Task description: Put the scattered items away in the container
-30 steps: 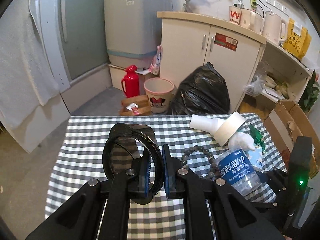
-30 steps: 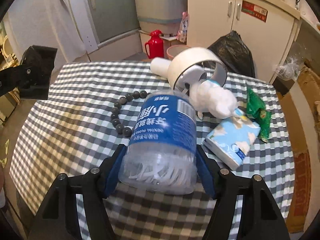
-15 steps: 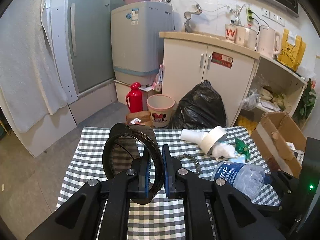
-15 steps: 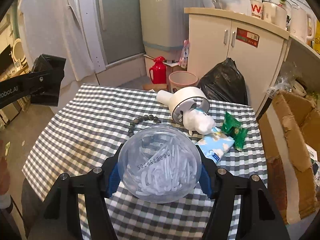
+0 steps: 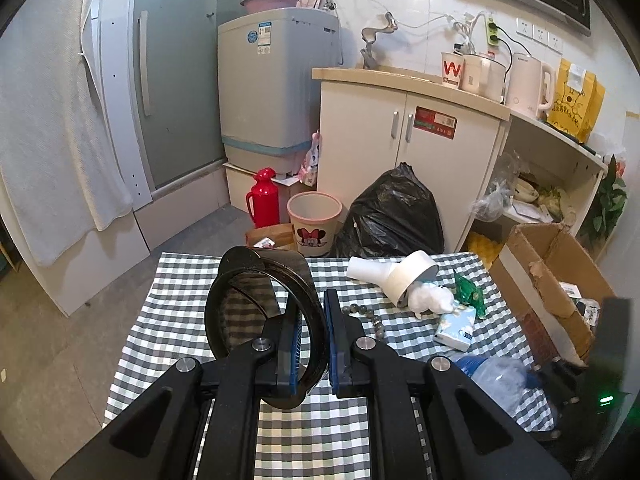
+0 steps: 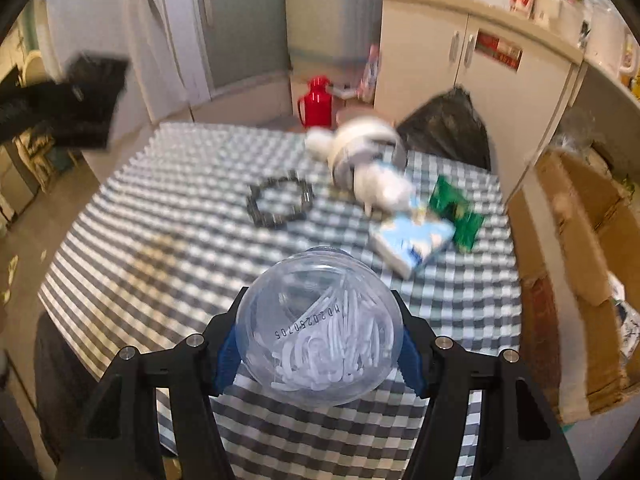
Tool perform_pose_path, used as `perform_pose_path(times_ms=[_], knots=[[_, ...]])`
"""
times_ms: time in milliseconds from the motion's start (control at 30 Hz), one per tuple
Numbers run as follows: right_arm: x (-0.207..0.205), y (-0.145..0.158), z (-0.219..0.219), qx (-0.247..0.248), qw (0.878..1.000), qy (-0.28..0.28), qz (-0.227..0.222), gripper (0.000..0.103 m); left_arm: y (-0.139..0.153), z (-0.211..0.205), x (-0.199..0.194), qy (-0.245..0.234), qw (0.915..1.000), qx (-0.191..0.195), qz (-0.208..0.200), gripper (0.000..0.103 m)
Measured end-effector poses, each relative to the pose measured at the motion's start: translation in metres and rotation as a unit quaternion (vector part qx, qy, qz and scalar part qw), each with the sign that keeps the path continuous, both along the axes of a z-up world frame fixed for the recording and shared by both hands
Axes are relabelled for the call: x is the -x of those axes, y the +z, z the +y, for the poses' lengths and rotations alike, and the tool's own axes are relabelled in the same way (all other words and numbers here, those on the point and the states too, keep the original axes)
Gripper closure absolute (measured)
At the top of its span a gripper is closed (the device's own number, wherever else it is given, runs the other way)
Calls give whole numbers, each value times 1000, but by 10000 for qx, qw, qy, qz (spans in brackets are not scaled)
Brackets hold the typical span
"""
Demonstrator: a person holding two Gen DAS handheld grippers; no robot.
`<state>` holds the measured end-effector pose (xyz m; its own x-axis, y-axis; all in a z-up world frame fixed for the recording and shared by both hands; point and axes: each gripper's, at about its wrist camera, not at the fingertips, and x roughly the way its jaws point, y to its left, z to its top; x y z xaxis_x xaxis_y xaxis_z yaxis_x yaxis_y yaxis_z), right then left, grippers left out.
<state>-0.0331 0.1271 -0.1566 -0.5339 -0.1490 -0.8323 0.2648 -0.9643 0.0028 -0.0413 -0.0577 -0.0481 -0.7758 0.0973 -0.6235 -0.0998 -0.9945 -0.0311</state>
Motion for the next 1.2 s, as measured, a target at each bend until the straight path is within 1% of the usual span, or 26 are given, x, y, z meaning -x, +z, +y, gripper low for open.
perform_pose_path(times_ms=[33,133,233,333,433,533,633,733,1033,1200], knots=[[3,-4,0,-10,10000,12,-51,40,-1,0,1,5,10000,3,-12,93],[15,-6,0,65,9999,-19,80,40,-5,0,5,36,10000,14,-59,93],[26,-10,-5,-2,9999,-17,127,40,-10,-2,10,77,9999,30,-114,93],[40,-19,-11,-124,9999,-25,63,40,-13,-2,14,131,9998,41,-149,93],[43,-22,-8,57,9999,-20,161,42,-15,-3,15,176,9997,51,-132,93],[37,-17,0,182,9994,-75,274,42,-14,-2,15,202,9998,65,-65,93],[32,-7,10,251,9988,-155,384,42,-10,1,15,198,9998,44,15,93],[26,8,22,298,9978,-256,536,42,-4,10,15,140,9998,40,100,93],[0,71,55,415,9911,-449,1179,42,24,45,5,-137,9992,-13,382,93],[-14,97,72,456,9866,-561,1460,42,41,64,1,-280,9981,-17,552,93]])
